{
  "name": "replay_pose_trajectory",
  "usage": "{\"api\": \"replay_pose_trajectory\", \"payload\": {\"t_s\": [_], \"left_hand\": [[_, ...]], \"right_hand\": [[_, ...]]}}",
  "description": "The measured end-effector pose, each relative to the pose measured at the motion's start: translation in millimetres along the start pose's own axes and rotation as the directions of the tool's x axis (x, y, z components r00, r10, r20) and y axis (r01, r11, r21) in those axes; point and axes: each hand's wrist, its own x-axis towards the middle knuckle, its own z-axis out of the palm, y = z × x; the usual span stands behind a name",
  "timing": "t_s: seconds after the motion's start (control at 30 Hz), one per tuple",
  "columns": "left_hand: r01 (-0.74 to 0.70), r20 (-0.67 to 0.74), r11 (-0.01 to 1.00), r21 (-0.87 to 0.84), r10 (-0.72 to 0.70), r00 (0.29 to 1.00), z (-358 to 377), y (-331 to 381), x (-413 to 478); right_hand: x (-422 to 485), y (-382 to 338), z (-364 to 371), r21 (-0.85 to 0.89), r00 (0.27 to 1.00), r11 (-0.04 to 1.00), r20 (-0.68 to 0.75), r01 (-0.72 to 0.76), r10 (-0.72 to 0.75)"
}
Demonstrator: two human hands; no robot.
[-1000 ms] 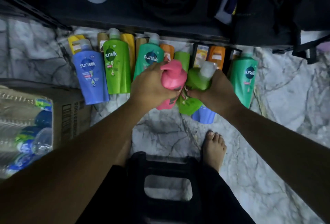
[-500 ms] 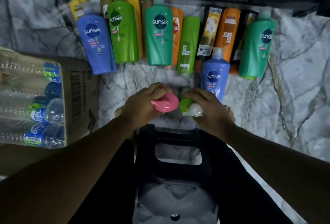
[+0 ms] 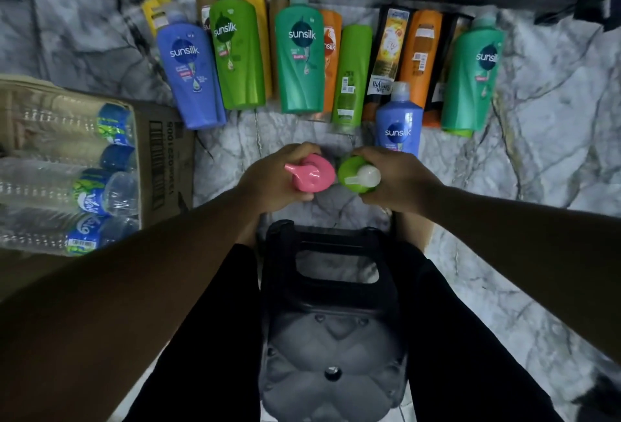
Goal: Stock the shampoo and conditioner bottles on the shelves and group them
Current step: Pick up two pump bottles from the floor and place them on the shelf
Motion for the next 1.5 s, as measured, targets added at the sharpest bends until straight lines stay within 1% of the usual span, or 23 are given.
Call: {"api": "replay_pose_trajectory", "payload": {"t_s": [0.13, 0.2, 0.27, 0.33, 0.47, 0.53, 0.6, 0.7, 0.8, 0.9, 1.0, 1.1, 1.2, 1.3, 1.43, 1.5], "left_hand": [[0.021, -0.063, 0.991, -0.134, -0.03, 0.998, -16, 39, -42], [0.03, -0.08, 0.986, -0.164, -0.044, 0.996, -34, 72, -71], [0.009, -0.097, 0.979, -0.203, -0.03, 0.995, -62, 115, -106], [-0.022, -0.127, 0.977, -0.213, -0.005, 0.992, -96, 166, -147], [-0.097, -0.172, 0.986, -0.134, 0.073, 0.982, -179, 289, -232], [-0.143, -0.216, 0.975, -0.167, 0.106, 0.971, -216, 344, -272], [-0.192, -0.317, 0.954, -0.229, 0.113, 0.942, -245, 393, -308], [-0.272, -0.467, 0.934, -0.233, 0.138, 0.873, -281, 462, -355], [-0.386, -0.593, 0.892, -0.234, 0.183, 0.784, -310, 524, -392], [-0.496, -0.688, 0.848, -0.187, 0.247, 0.682, -340, 576, -421], [-0.612, -0.747, 0.774, -0.163, 0.309, 0.589, -366, 622, -443], [-0.711, -0.787, 0.696, -0.096, 0.384, 0.482, -387, 670, -458], [-0.804, -0.84, 0.594, -0.016, 0.428, 0.333, -411, 719, -467], [-0.863, -0.867, 0.504, 0.031, 0.443, 0.227, -438, 766, -475], [-0.91, -0.867, 0.401, 0.101, 0.484, 0.117, -472, 827, -489], [-0.921, -0.854, 0.37, 0.117, 0.51, 0.097, -488, 856, -496]], "right_hand": [[-33, -36, -31, 0.075, 0.999, 0.997, -0.034, -0.017, 0.02], [-63, -63, -58, 0.119, 0.998, 0.993, -0.066, 0.005, 0.002], [-99, -98, -93, 0.165, 0.996, 0.985, -0.088, 0.047, -0.032], [-137, -140, -137, 0.227, 0.992, 0.971, -0.123, 0.068, -0.04], [-215, -235, -234, 0.398, 0.971, 0.912, -0.237, 0.101, -0.004], [-253, -282, -277, 0.475, 0.942, 0.864, -0.336, 0.165, 0.004], [-289, -324, -315, 0.536, 0.904, 0.807, -0.428, 0.249, 0.006], [-334, -379, -361, 0.593, 0.85, 0.719, -0.528, 0.363, 0.006], [-373, -427, -400, 0.633, 0.777, 0.599, -0.629, 0.49, 0.029], [-403, -475, -433, 0.613, 0.7, 0.506, -0.714, 0.607, 0.025], [-430, -512, -470, 0.568, 0.629, 0.434, -0.777, 0.7, 0.002], [-457, -549, -514, 0.494, 0.552, 0.398, -0.833, 0.773, -0.039], [-479, -582, -557, 0.38, 0.432, 0.366, -0.899, 0.849, -0.07], [-496, -612, -599, 0.298, 0.343, 0.332, -0.936, 0.895, -0.082], [-517, -641, -652, 0.217, 0.271, 0.317, -0.953, 0.923, -0.135], [-523, -652, -676, 0.18, 0.235, 0.306, -0.96, 0.935, -0.153]]}}
